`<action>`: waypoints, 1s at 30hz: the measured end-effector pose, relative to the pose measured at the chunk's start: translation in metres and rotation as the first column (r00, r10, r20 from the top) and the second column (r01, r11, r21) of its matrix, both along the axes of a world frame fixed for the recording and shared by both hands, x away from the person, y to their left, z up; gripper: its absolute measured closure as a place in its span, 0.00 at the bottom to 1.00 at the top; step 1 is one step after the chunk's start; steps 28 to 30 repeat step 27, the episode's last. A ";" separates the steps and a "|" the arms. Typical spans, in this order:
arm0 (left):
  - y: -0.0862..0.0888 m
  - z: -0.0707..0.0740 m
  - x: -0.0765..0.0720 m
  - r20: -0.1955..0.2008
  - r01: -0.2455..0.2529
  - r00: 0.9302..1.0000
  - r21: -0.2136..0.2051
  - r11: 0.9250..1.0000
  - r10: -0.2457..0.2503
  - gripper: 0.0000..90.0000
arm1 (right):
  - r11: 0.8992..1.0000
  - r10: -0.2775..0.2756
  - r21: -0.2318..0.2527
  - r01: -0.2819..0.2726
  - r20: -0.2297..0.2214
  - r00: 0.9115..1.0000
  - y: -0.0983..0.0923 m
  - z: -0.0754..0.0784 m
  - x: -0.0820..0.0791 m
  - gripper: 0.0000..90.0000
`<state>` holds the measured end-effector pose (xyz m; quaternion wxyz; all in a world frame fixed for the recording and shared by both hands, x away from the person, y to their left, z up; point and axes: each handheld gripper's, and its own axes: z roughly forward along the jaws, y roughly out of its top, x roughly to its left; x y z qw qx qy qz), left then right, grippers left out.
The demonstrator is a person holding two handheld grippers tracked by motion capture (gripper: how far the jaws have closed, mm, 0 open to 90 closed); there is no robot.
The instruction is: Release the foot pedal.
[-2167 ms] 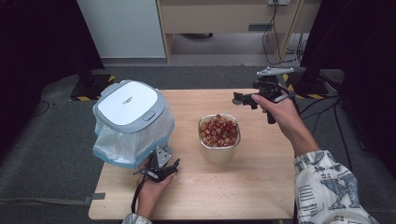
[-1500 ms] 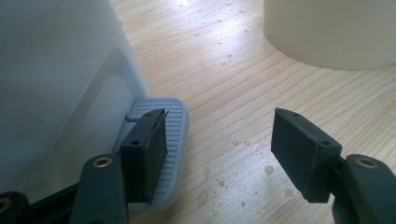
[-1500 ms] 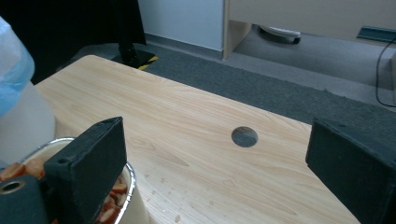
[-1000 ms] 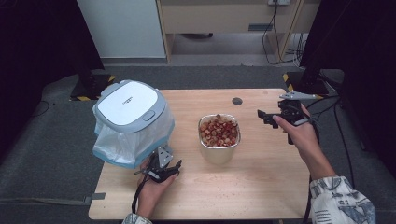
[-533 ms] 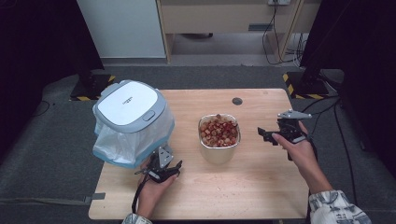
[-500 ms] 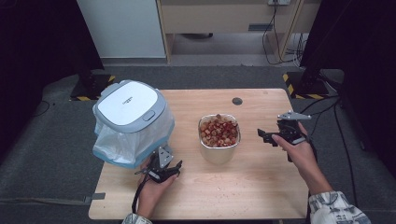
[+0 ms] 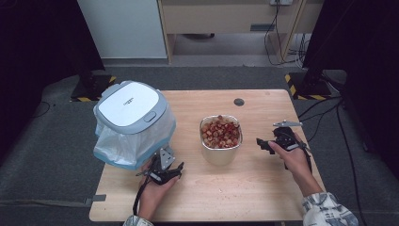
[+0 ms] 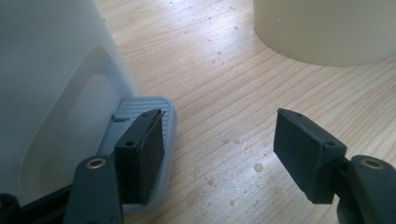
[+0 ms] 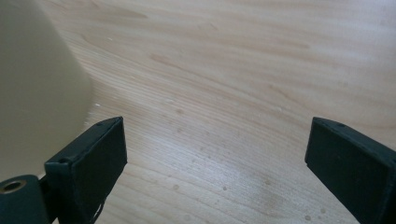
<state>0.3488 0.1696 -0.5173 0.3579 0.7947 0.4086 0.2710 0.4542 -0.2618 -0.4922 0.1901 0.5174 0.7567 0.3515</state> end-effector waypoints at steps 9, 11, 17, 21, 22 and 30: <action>-0.001 0.001 -0.001 0.006 0.007 1.000 0.000 1.000 -0.007 0.36 | 0.995 -0.099 -0.024 0.097 -0.097 0.990 -0.001 -0.030 0.015 0.07; -0.001 0.001 -0.001 0.006 0.007 1.000 -0.001 1.000 -0.007 0.36 | 0.994 -0.110 -0.016 0.108 -0.102 0.989 -0.001 -0.032 0.015 0.06; -0.001 0.001 -0.001 0.007 0.008 1.000 -0.001 1.000 -0.008 0.36 | 0.989 -0.136 -0.062 0.132 -0.060 0.989 0.004 -0.041 0.014 0.05; -0.001 0.001 -0.001 0.007 0.007 1.000 -0.002 1.000 -0.007 0.36 | 0.984 -0.152 -0.095 0.149 -0.018 0.988 0.014 -0.046 0.011 0.03; -0.001 0.002 -0.001 0.008 0.008 1.000 -0.002 1.000 -0.008 0.36 | 0.984 -0.153 -0.088 0.153 0.006 0.988 0.015 -0.048 0.009 0.03; -0.002 0.002 -0.002 0.011 0.011 1.000 -0.001 1.000 -0.011 0.36 | 0.983 -0.160 -0.087 0.160 0.004 0.987 0.017 -0.048 0.004 0.02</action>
